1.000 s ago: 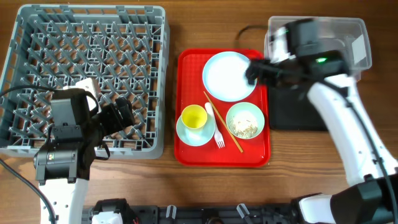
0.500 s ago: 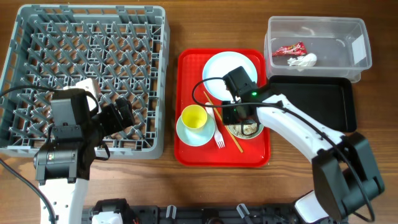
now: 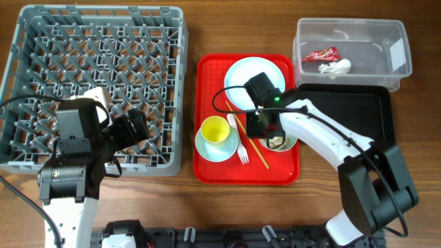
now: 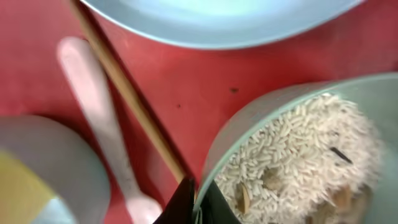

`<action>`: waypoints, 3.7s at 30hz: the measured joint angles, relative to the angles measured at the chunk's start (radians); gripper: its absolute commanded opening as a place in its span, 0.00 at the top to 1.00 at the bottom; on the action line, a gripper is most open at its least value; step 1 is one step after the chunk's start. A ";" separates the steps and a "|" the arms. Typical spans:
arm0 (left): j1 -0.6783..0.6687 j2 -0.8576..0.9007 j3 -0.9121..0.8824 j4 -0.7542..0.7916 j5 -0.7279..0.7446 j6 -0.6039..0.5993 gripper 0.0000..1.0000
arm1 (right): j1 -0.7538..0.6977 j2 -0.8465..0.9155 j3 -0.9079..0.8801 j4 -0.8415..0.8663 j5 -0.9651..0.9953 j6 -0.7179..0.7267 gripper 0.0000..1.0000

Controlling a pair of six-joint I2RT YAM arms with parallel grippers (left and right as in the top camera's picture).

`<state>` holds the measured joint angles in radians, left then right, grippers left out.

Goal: Sort waste into correct bins and load items into the dishwasher rack
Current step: 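Grasp the rim of the rice bowl with the right gripper, then tip the rice bowl over the black tray with the right gripper, then set the emptied bowl back on the red tray with the right gripper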

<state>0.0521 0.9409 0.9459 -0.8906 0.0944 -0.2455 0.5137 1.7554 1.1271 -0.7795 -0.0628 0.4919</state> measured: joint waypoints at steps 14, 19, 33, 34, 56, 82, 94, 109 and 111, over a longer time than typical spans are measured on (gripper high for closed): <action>0.000 0.000 0.000 0.000 0.000 0.000 0.00 | -0.453 -0.202 0.052 0.035 -0.320 -0.052 0.96; 0.000 0.000 0.000 0.000 0.000 0.000 0.00 | -0.644 -0.194 -0.007 0.071 -0.529 -0.087 0.96; 0.000 0.000 0.000 0.000 0.000 0.000 0.00 | -1.008 0.039 -0.160 0.284 -1.326 -0.061 0.96; 0.000 0.000 0.000 0.000 0.000 0.000 0.00 | -1.023 0.057 -0.162 0.301 -1.371 -0.047 0.96; 0.000 0.001 0.000 -0.006 0.000 0.000 0.00 | -1.107 0.125 -0.172 0.783 -1.497 0.511 0.95; 0.000 0.002 0.001 -0.007 0.000 0.000 0.00 | -0.131 -0.264 -0.154 0.589 -0.205 -0.133 0.95; 0.000 0.002 0.001 -0.007 0.000 0.000 0.00 | -0.093 -0.035 -0.141 0.657 -0.076 -0.298 0.64; 0.000 0.002 0.001 -0.007 0.000 0.000 0.00 | -0.046 -0.114 0.072 0.135 -0.370 -0.284 0.51; 0.000 0.002 0.001 -0.007 0.000 0.000 0.00 | -0.016 -0.114 0.069 0.126 -0.360 -0.273 0.51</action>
<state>0.0521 0.9428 0.9466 -0.8978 0.0944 -0.2455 0.4973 1.6413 1.1957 -0.6537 -0.4225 0.2192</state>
